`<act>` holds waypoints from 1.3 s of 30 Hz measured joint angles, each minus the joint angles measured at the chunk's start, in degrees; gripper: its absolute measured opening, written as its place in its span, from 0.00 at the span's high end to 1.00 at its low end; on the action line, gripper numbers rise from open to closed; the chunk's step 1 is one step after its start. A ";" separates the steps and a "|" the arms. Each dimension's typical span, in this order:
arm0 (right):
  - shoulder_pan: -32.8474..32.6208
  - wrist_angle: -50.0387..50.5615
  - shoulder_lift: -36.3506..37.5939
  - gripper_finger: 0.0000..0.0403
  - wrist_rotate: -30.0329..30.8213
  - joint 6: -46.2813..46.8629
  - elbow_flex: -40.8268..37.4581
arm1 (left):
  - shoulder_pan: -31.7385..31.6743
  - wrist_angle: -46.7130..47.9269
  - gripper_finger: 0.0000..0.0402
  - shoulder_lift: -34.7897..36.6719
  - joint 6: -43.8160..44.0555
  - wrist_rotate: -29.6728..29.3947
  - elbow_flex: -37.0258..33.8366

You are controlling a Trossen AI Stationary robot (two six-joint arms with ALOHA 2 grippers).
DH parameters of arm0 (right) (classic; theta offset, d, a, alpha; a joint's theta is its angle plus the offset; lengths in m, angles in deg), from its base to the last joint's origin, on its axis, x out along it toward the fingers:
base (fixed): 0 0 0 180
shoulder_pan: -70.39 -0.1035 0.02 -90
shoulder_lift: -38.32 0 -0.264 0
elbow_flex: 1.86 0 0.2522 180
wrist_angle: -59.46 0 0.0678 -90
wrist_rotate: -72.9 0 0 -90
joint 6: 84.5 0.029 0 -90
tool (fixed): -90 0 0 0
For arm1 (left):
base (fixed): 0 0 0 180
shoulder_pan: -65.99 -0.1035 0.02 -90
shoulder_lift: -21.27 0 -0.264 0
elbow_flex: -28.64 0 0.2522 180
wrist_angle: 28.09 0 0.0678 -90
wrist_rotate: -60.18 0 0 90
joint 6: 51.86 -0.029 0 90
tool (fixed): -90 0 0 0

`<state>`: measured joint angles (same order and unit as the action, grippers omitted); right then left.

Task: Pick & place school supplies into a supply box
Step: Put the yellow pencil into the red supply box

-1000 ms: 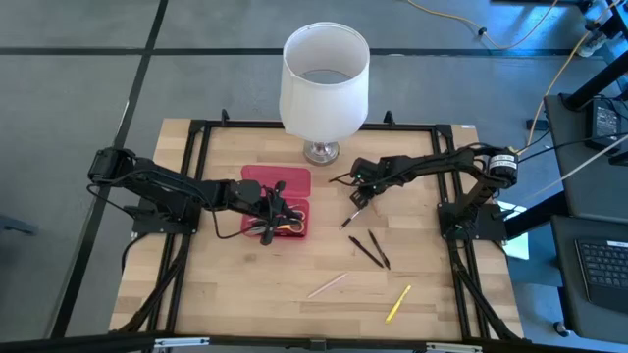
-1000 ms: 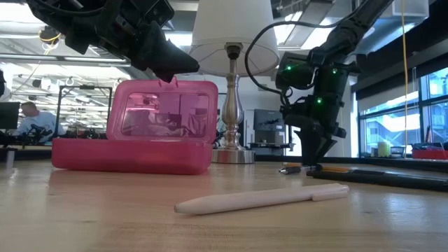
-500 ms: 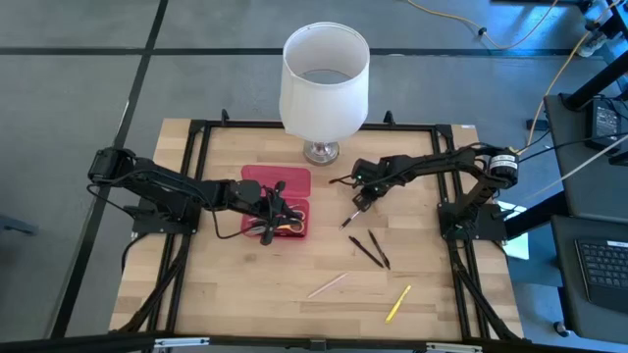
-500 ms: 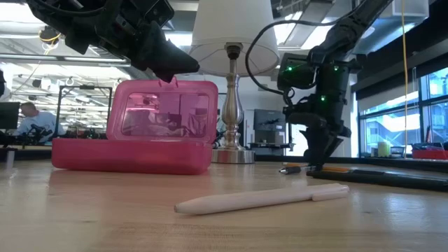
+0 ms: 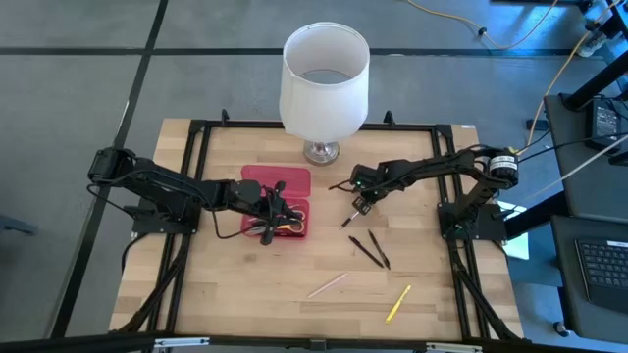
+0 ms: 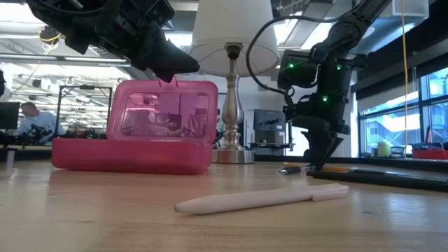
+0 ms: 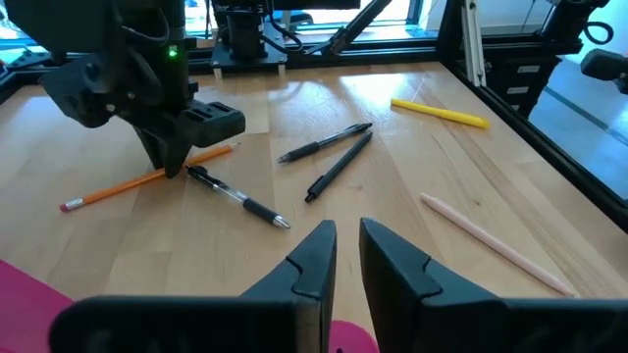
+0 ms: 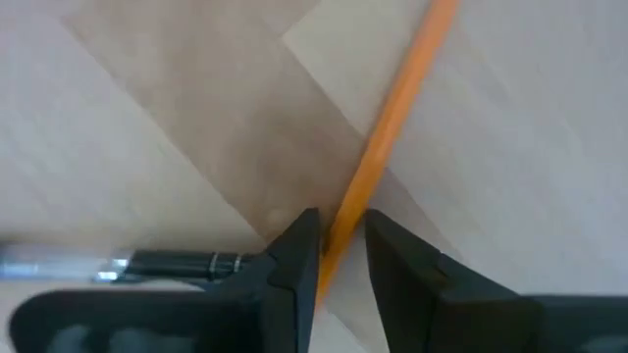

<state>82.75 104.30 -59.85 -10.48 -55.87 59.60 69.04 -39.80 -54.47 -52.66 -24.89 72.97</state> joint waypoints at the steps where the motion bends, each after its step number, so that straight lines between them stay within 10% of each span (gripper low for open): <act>1: -0.09 0.01 0.00 0.78 -0.04 0.58 0.00 | 0.00 0.00 0.89 0.00 0.00 0.00 0.00; 11: -1.75 -0.31 -0.02 0.96 2.37 -3.57 0.00 | 0.00 0.00 0.91 0.00 0.20 0.00 0.00; 39: -4.48 1.28 2.60 0.94 1.23 -6.08 2.23 | 0.01 0.00 0.90 0.00 1.53 0.02 0.00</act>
<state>78.27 105.58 -57.25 -9.24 -61.95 61.83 69.04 -39.80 -54.47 -51.13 -24.87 72.97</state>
